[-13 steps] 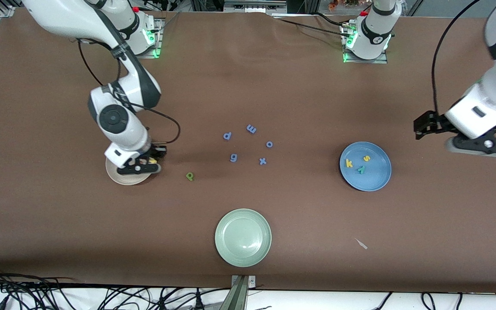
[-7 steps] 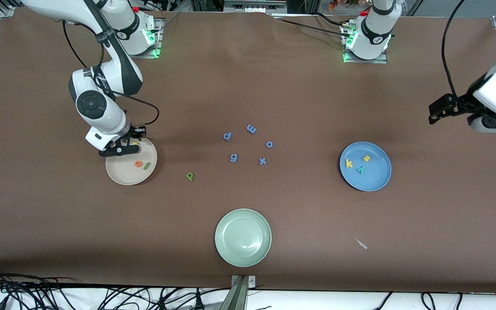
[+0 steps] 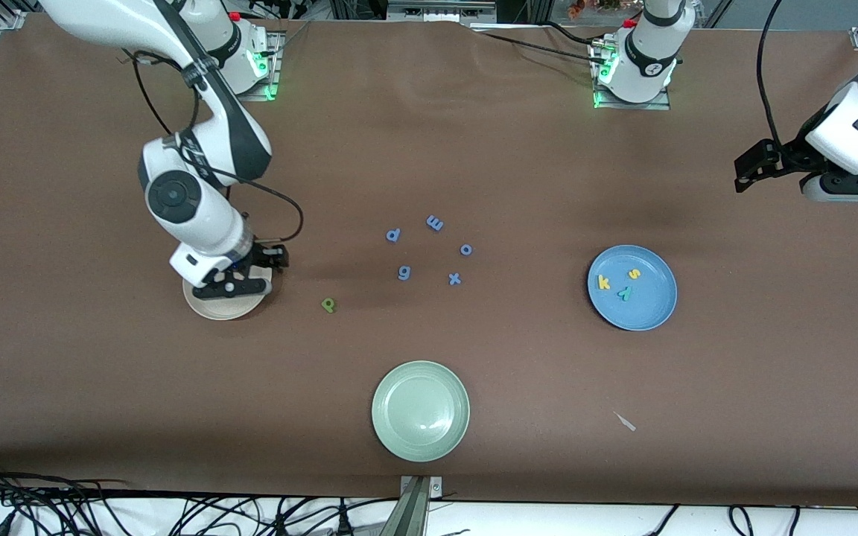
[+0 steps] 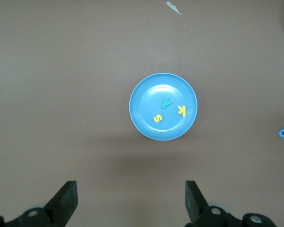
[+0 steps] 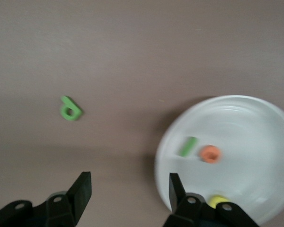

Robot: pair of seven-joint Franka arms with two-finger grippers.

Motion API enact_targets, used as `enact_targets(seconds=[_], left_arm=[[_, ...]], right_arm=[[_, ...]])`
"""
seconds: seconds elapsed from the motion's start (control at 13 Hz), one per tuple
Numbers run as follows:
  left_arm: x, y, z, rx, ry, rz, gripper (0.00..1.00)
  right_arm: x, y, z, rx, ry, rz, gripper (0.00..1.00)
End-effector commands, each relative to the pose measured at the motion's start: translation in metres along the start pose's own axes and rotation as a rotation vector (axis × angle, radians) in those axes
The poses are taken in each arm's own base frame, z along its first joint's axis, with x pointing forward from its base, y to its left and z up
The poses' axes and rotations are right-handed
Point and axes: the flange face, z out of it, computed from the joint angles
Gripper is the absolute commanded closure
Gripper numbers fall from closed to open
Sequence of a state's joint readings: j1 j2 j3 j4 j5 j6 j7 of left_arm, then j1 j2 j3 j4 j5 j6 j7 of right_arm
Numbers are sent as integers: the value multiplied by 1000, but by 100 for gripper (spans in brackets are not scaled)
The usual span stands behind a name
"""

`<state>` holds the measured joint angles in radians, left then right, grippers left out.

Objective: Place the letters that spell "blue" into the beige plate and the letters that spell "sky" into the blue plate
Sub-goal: 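Grasp the green d with the right gripper beside the cream plate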

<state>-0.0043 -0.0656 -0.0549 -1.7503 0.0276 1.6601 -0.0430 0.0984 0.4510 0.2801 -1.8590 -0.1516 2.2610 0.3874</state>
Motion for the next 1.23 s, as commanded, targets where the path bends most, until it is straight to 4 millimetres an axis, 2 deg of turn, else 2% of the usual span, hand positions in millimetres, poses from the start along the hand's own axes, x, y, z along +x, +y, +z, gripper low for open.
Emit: enact_targets(seconds=[0.0,0.23,0.38,0.84,1.15], left_arm=[[-2,5,-2,-9,0,-2,0],[-1,5,0,-9,-3,-2,0],[-2,3,-1,-9,-3,-3,0],[-1,1,-1,-10,-3,-6,0],[-1,2,-1,-9,-5,-5,0]], right_arm=[[24,-40,21,43,-20,95,25],[28,-70,64,68,-20,126,25],[31,-69,85,91,7,131,26],[32,-73,106,41,59,57,27],[31,-70,111,35,54,56,46]])
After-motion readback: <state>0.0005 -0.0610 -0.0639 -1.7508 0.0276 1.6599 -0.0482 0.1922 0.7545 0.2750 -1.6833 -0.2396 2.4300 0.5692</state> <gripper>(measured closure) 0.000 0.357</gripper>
